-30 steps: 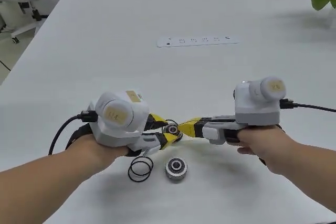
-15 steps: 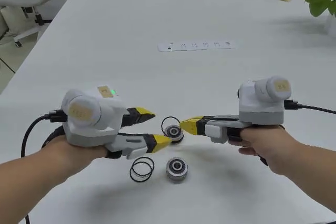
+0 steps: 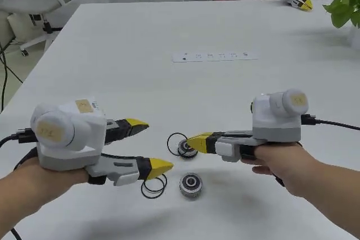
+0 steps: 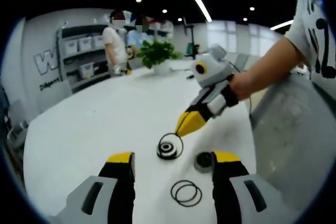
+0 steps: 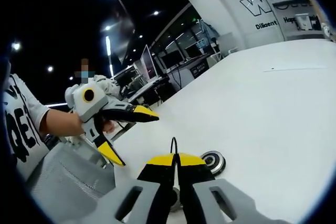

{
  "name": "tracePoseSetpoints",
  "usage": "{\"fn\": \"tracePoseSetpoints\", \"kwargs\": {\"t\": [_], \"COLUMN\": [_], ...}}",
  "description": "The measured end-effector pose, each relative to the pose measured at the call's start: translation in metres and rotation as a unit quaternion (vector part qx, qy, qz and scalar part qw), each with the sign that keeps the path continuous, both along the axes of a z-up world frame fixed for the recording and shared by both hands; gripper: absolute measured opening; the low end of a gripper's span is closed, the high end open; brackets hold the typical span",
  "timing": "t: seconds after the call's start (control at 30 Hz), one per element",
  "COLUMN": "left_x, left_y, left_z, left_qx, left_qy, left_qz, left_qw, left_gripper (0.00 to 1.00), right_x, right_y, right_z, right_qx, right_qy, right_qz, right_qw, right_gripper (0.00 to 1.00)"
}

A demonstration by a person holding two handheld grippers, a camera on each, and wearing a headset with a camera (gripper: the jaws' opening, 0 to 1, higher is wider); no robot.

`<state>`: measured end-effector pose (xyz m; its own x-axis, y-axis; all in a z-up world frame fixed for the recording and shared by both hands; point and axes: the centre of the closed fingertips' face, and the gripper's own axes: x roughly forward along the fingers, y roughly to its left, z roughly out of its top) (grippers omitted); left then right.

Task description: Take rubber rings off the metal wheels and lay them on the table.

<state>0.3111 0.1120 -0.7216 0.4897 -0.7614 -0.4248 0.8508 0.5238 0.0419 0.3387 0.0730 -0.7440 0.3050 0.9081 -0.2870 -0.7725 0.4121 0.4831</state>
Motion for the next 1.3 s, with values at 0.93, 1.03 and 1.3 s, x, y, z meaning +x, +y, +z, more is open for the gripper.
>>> {"fn": "tracePoseSetpoints", "kwargs": {"t": [0.93,1.03,1.3], "left_x": [-0.014,-0.013,-0.012], "left_y": [0.041,0.043,0.043], "left_z": [-0.004,-0.005,-0.010], "left_qx": [-0.010,-0.009,-0.007], "left_qy": [0.010,0.013,0.019], "left_qz": [0.045,0.048,0.047], "left_qw": [0.9989,0.9987,0.9987], "left_gripper": [0.68,0.68,0.68], "right_x": [-0.031,-0.030,-0.031], "right_y": [0.037,0.038,0.039], "right_z": [-0.032,-0.035,-0.045], "right_qx": [-0.034,-0.034,-0.047], "right_qy": [0.030,0.037,0.046], "right_qz": [0.057,0.056,0.054], "right_qw": [0.9973,0.9972,0.9964], "right_gripper": [0.00,0.00,0.00]}}
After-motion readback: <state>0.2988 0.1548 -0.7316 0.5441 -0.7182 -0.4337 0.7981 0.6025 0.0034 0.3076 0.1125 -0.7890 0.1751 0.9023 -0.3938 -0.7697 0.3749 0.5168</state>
